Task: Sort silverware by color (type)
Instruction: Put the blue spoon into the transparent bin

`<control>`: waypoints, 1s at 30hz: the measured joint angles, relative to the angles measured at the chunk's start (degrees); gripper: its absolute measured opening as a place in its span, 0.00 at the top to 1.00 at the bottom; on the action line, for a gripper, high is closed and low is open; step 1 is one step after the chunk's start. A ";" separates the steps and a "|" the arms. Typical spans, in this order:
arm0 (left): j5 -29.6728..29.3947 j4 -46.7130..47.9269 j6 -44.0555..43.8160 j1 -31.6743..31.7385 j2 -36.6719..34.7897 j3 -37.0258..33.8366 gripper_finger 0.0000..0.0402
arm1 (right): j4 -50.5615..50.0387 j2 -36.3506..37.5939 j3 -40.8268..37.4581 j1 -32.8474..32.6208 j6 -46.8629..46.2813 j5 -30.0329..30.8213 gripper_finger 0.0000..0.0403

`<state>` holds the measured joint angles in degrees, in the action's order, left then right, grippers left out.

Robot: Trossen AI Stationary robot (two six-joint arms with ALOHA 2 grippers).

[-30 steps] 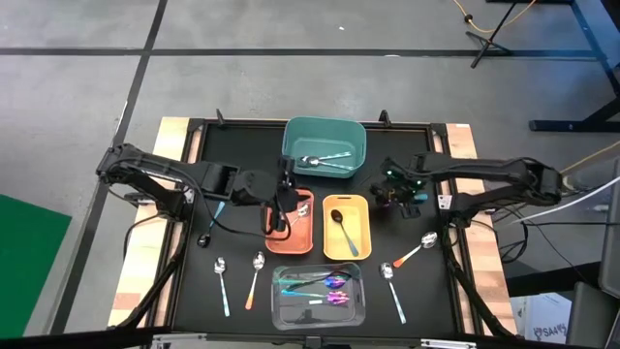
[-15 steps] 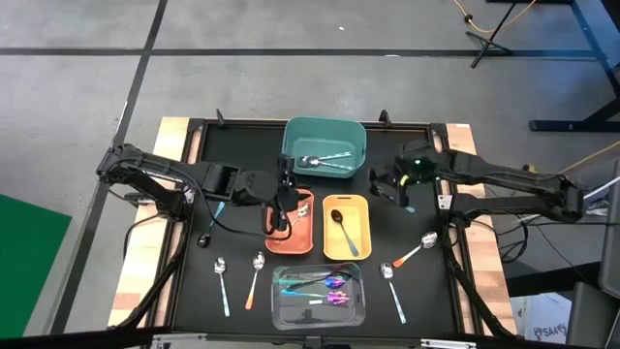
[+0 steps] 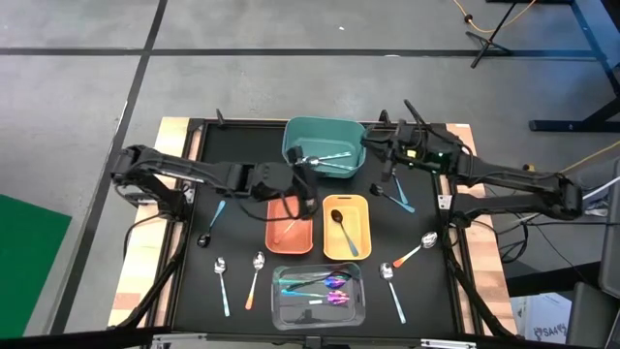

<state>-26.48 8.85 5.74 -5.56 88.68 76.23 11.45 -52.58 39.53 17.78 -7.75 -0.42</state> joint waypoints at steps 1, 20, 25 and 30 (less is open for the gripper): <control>-0.02 -0.98 -0.85 0.44 0.76 0.00 0.80 | 1.67 -0.60 -0.02 -0.33 -0.02 0.33 1.00; -5.71 -13.57 -2.65 6.40 5.58 0.00 0.80 | 24.70 -11.99 -0.02 -7.34 -0.94 8.85 1.00; -5.93 -13.80 -2.63 6.84 5.58 0.00 0.80 | 28.52 -14.65 -0.02 -7.33 -1.66 8.85 1.00; -6.08 -13.88 -2.63 7.20 5.58 0.00 0.80 | 30.76 -16.33 -0.04 -7.33 -2.79 8.38 1.00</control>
<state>-32.56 -5.03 3.11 1.64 94.26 76.23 42.21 -68.91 39.48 10.46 -10.53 7.96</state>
